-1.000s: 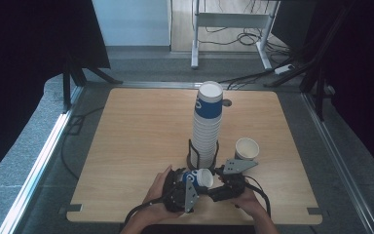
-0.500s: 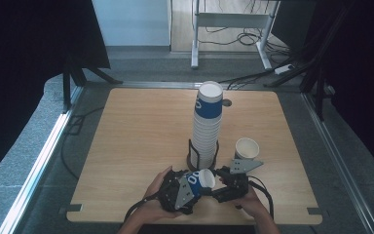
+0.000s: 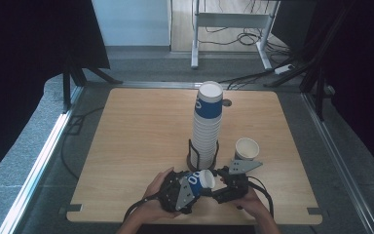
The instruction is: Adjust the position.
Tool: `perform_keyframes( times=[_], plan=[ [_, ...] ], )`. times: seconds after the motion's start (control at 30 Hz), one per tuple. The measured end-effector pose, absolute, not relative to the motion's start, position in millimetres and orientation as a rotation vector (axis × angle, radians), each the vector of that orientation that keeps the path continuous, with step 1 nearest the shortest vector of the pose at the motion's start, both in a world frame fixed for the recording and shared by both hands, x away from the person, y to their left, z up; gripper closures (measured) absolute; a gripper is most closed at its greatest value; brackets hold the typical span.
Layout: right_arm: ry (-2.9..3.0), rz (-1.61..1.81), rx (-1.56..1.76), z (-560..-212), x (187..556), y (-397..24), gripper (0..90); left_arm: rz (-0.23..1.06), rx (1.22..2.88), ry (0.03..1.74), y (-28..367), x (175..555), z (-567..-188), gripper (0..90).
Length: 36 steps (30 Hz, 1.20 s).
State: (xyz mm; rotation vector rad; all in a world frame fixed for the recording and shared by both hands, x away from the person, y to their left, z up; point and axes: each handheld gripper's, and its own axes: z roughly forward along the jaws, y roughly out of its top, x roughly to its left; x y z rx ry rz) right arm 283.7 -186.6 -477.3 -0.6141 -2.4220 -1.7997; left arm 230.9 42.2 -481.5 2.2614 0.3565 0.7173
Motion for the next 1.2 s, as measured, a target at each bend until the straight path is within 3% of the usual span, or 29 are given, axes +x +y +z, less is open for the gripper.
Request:
perform_keyframes(
  times=[0.3,0.7,1.2],
  plan=[
    [-2.591,-1.738,-0.557,-452,278,-199,20.5,0.764,2.32,0.339,43,236,-481,18.9],
    [-2.989,-1.141,-0.412,-424,287,-186,19.9,0.796,2.4,0.258,26,237,-485,19.0],
    [-3.129,-0.762,-0.21,-429,294,-148,19.4,0.842,2.463,0.174,14,235,-484,19.0]
  ],
)
